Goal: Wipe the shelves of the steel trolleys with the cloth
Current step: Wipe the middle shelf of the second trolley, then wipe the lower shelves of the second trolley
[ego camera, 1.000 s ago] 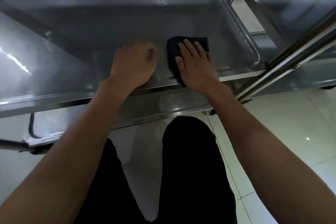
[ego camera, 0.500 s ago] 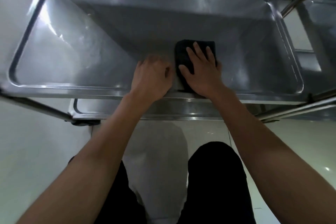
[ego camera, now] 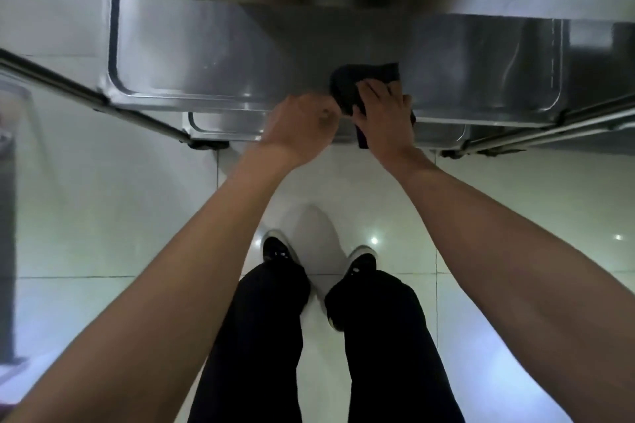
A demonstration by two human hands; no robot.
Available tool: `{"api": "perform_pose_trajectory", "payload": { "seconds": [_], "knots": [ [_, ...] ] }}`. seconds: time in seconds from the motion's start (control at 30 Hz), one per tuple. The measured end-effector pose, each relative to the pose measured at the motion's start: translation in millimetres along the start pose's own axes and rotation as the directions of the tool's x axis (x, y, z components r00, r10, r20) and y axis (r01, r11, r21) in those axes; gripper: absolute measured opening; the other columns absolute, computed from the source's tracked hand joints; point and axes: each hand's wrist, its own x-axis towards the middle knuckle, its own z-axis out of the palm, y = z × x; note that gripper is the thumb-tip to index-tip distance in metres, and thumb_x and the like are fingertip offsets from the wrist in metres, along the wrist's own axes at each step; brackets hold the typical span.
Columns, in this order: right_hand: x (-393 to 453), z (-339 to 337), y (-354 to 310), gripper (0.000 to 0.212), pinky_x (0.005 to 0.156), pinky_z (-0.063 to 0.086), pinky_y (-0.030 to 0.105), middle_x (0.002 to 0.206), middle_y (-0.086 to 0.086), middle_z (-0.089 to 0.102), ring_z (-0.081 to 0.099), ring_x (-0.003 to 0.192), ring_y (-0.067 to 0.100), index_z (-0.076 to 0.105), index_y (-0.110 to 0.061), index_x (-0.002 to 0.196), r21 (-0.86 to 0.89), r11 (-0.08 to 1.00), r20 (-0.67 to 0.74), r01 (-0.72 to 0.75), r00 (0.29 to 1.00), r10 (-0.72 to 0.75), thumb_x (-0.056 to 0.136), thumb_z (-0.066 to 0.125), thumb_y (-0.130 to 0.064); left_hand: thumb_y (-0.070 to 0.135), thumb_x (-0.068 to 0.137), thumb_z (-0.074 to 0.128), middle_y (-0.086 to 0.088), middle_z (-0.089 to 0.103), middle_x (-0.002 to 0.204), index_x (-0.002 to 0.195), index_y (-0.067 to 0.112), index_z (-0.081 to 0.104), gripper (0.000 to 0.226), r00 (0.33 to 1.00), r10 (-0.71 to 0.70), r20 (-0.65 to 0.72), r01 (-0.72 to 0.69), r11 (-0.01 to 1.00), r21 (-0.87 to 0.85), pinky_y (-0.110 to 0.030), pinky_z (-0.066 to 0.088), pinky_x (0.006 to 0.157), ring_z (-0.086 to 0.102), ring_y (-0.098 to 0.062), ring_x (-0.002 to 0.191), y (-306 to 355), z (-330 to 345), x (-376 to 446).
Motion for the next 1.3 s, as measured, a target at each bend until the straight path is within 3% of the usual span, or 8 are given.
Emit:
{"api": "perform_pose_trajectory", "payload": {
  "seconds": [0.17, 0.23, 0.3, 0.47, 0.6, 0.77, 1.03, 1.3],
  "knots": [
    [-46, -23, -5, 0.040, 0.106, 0.037, 0.042, 0.134, 0.014, 0.057, 0.047, 0.124, 0.033, 0.052, -0.004, 0.138, 0.273, 0.962, -0.049, 0.016, 0.999, -0.002, 0.103, 0.045, -0.023, 0.026, 0.099, 0.046, -0.003, 0.068, 0.120, 0.104, 0.024, 0.074, 0.028, 0.997, -0.073, 0.003, 0.074, 0.996, -0.051, -0.034, 0.048, 0.098, 0.061, -0.026, 0.108, 3, -6, -35],
    [-67, -39, -11, 0.038, 0.104, 0.038, 0.041, 0.131, 0.014, 0.058, 0.048, 0.122, 0.033, 0.054, -0.004, 0.136, 0.378, 0.926, -0.050, -0.012, 0.998, 0.033, 0.102, 0.048, -0.020, 0.025, 0.098, 0.051, -0.002, 0.068, 0.122, 0.106, 0.022, 0.074, 0.024, 0.997, -0.082, -0.007, 0.081, 0.994, -0.078, -0.021, 0.040, 0.091, 0.058, -0.025, 0.112, 5, -12, -52],
    [-89, -60, -19, 0.035, 0.098, 0.042, 0.041, 0.124, 0.012, 0.061, 0.051, 0.114, 0.031, 0.057, -0.006, 0.133, 0.438, 0.899, -0.067, 0.004, 0.997, 0.029, 0.101, 0.050, -0.017, 0.027, 0.098, 0.053, 0.000, 0.069, 0.124, 0.113, 0.023, 0.074, 0.026, 0.994, -0.108, -0.009, 0.106, 0.987, -0.120, -0.021, 0.038, 0.083, 0.061, -0.023, 0.111, 13, -21, -70],
    [-136, -130, -42, 0.033, 0.096, 0.041, 0.037, 0.119, 0.010, 0.065, 0.053, 0.107, 0.028, 0.060, -0.006, 0.130, 0.443, 0.891, -0.116, 0.098, 0.992, -0.052, 0.099, 0.054, -0.014, 0.021, 0.100, 0.054, -0.002, 0.070, 0.122, 0.117, 0.014, 0.073, 0.026, 0.988, -0.153, -0.028, 0.140, 0.952, -0.273, -0.023, 0.041, 0.092, 0.062, -0.019, 0.115, 44, -68, -125],
    [-165, -193, -69, 0.036, 0.099, 0.042, 0.038, 0.125, 0.008, 0.063, 0.051, 0.112, 0.026, 0.058, -0.006, 0.134, 0.404, 0.894, -0.152, 0.194, 0.978, -0.144, 0.100, 0.054, -0.015, 0.024, 0.100, 0.054, 0.000, 0.067, 0.126, 0.119, 0.018, 0.071, 0.026, 0.975, -0.211, -0.069, 0.191, 0.956, -0.223, -0.025, 0.040, 0.094, 0.059, -0.018, 0.118, 56, -115, -183],
    [-177, -257, -120, 0.037, 0.093, 0.046, 0.044, 0.124, 0.007, 0.064, 0.052, 0.107, 0.028, 0.058, -0.008, 0.134, 0.351, 0.849, -0.178, 0.394, 0.919, -0.352, 0.098, 0.055, -0.015, 0.031, 0.098, 0.052, 0.001, 0.065, 0.124, 0.117, 0.025, 0.071, 0.027, 0.936, -0.296, -0.190, 0.263, 0.947, -0.183, -0.040, 0.048, 0.097, 0.058, -0.022, 0.116, 53, -181, -245],
    [-182, -308, -242, 0.033, 0.082, 0.049, 0.049, 0.120, 0.011, 0.067, 0.058, 0.101, 0.034, 0.065, -0.005, 0.126, 0.227, 0.716, -0.292, 0.660, 0.747, -0.597, 0.094, 0.061, -0.011, 0.033, 0.097, 0.052, 0.004, 0.065, 0.118, 0.114, 0.027, 0.070, 0.026, 0.826, -0.432, -0.361, 0.363, 0.899, -0.246, -0.044, 0.049, 0.094, 0.058, -0.020, 0.111, -12, -255, -335],
    [-194, -323, -381, 0.033, 0.081, 0.052, 0.049, 0.117, 0.011, 0.069, 0.058, 0.098, 0.034, 0.066, -0.005, 0.125, 0.257, 0.635, -0.303, 0.728, 0.685, -0.663, 0.091, 0.064, -0.003, 0.035, 0.100, 0.049, 0.001, 0.057, 0.139, 0.138, 0.024, 0.055, 0.040, 0.725, -0.507, -0.465, 0.455, 0.861, -0.228, -0.044, 0.046, 0.102, 0.053, -0.023, 0.124, -104, -313, -405]
  ]
}}
